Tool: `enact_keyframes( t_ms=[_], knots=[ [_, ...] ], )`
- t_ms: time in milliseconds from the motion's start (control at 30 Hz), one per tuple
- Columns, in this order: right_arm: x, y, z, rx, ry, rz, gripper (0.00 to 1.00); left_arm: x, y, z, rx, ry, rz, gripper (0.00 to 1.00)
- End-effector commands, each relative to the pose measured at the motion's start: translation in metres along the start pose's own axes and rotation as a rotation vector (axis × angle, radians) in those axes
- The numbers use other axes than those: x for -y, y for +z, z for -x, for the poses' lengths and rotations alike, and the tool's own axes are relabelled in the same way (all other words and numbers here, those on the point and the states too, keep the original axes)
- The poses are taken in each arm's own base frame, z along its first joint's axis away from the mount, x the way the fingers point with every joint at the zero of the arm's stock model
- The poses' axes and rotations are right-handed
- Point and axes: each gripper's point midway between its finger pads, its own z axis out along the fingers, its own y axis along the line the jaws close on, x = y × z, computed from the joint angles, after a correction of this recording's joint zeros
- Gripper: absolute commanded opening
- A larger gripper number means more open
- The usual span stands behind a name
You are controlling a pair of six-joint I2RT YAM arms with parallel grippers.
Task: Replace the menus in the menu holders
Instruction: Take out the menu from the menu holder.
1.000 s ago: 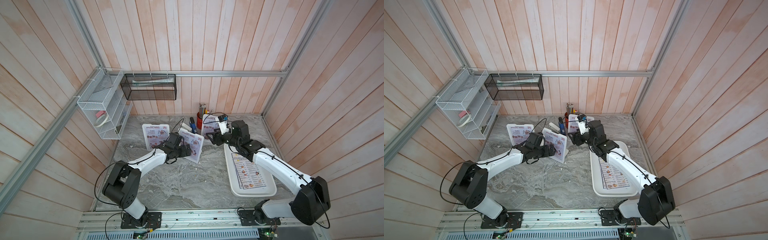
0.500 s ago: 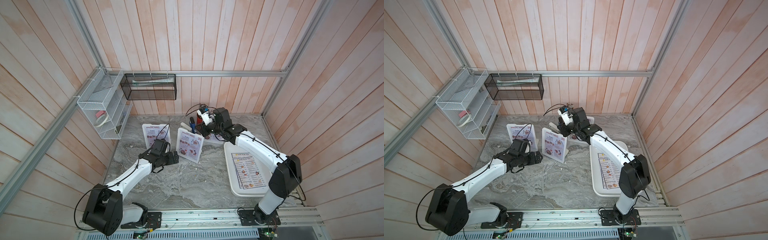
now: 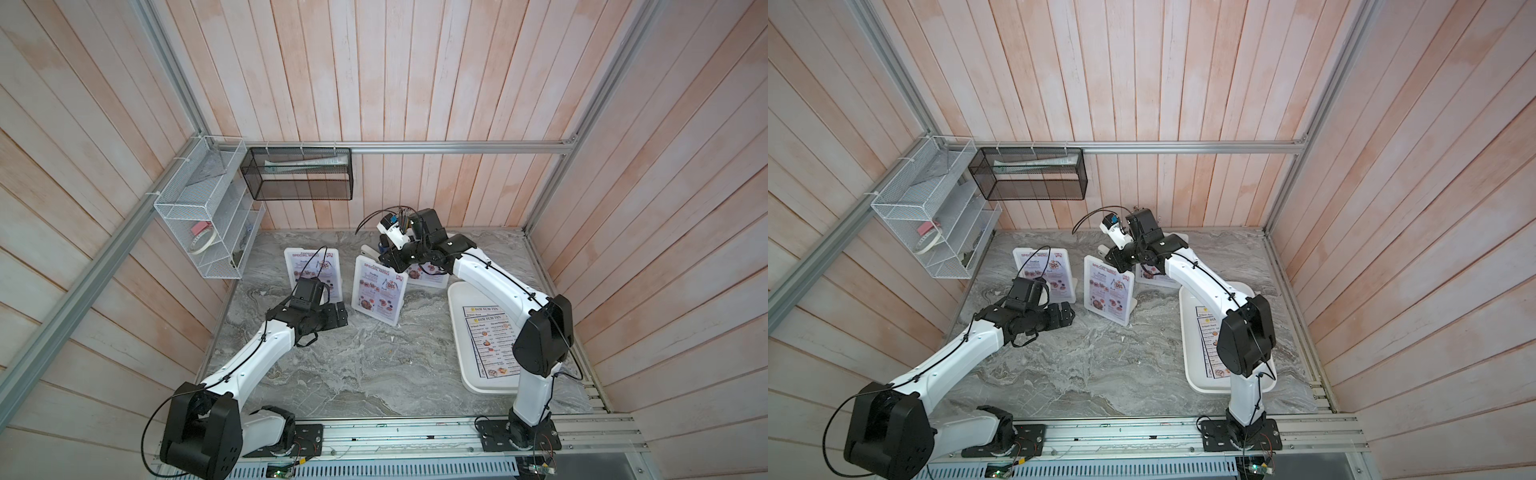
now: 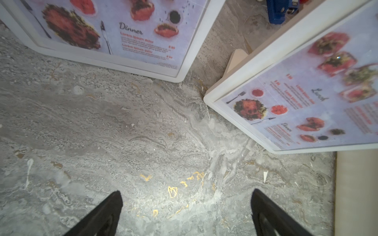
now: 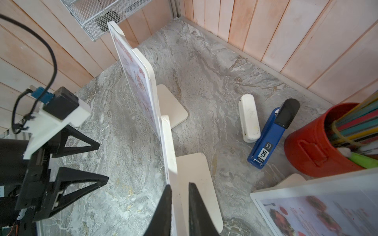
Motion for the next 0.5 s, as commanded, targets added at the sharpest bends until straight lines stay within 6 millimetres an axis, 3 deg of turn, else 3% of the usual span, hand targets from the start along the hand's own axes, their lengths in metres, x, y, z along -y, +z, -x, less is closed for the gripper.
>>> enact_keyframes(
  t_ms=[0,467],
  knots=[
    [-0.011,0.004,-0.006,-0.041,-0.016,0.045,0.19,-0.005,-0.002,-0.004,-0.001,0.012,0.014,1.0],
    [-0.01,0.012,-0.02,-0.085,-0.016,0.059,0.19,-0.007,-0.005,-0.001,0.016,0.014,0.021,1.0]
  ],
)
